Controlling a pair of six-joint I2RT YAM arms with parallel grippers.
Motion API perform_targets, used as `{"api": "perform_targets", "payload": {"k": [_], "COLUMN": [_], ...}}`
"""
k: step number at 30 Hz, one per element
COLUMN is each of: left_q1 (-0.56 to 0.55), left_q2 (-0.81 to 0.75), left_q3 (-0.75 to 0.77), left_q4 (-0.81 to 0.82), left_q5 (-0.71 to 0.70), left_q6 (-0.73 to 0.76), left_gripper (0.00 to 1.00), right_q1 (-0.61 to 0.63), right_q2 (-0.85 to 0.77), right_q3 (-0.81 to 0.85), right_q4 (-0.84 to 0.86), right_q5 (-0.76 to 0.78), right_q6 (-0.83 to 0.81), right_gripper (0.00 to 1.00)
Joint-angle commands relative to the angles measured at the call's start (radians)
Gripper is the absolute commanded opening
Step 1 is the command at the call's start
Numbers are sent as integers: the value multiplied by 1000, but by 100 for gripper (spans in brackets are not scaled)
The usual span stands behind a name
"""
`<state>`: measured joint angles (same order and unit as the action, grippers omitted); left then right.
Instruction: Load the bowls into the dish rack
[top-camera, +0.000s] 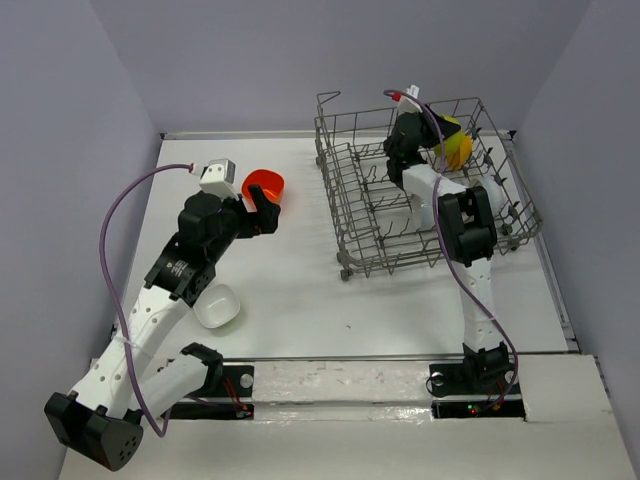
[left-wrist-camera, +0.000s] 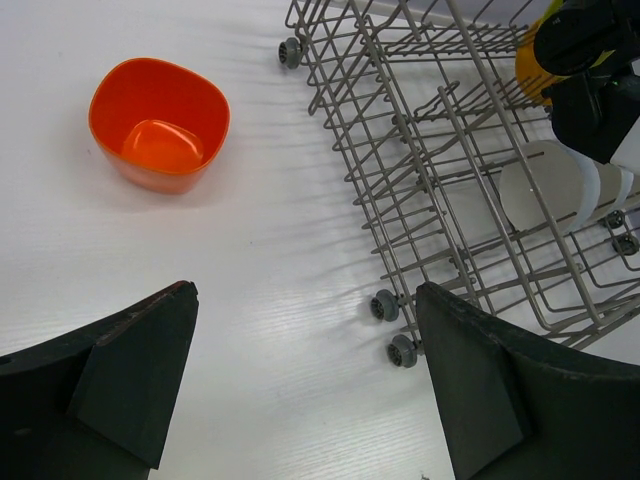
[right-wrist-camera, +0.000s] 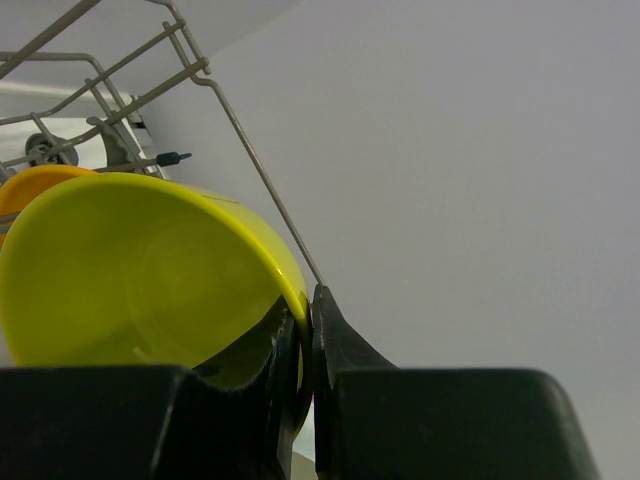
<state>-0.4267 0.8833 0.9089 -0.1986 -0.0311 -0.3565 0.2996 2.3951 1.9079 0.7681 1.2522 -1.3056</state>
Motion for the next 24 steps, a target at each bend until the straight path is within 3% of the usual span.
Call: {"api": "perform_targets", "payload": {"k": [1,24], "left_q1": [-6,-6], "left_q2": [-1,0], "left_q3": [-8,-10], "left_q4": [39,41], "left_q5": [-9,-7], "left_q6": [10,8], "left_gripper": [99,99], "right_q1": [-13,-4], "right_q2": [-5,19], "right_q3": [-15,-56], "right_q4": [69,85], "right_q5": [-2,-16], "right_q6": [2,-14], "right_gripper": [1,1]}}
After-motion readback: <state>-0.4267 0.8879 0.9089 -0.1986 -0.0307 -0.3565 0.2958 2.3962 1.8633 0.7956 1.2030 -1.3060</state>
